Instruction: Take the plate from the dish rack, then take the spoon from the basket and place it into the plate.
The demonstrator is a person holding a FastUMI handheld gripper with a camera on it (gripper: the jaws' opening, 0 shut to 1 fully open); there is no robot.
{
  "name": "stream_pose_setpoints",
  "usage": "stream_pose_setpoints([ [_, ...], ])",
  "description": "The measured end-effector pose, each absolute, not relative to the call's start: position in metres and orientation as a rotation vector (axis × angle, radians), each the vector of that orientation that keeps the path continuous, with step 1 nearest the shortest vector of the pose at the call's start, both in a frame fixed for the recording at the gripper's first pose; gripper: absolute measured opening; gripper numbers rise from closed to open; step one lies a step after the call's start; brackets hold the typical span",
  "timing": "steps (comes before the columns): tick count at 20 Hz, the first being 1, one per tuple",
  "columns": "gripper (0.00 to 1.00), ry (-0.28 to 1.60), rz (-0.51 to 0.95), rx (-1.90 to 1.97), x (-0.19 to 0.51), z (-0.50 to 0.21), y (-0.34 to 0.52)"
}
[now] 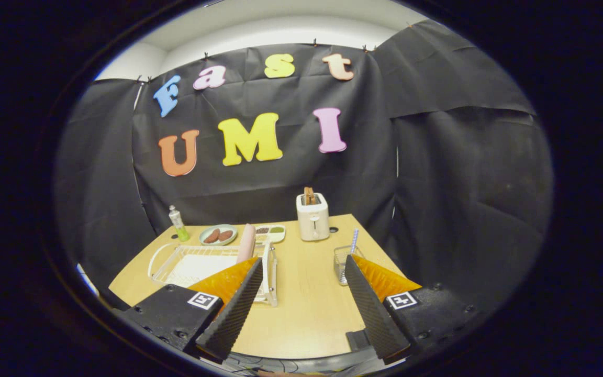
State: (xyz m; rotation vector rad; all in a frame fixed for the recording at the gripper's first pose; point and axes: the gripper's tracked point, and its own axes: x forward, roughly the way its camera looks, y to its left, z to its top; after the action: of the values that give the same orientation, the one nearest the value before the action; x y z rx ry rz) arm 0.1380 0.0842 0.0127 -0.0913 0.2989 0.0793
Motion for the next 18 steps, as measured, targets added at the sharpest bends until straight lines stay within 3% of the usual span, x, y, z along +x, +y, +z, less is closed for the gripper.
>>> stream_pose_setpoints([
  [10,0.99,0.78,0.109,-0.343,0.236,0.002,0.174],
  [18,0.76,0.933,-0.002,-0.363,0.315,-0.019,0.218],
])
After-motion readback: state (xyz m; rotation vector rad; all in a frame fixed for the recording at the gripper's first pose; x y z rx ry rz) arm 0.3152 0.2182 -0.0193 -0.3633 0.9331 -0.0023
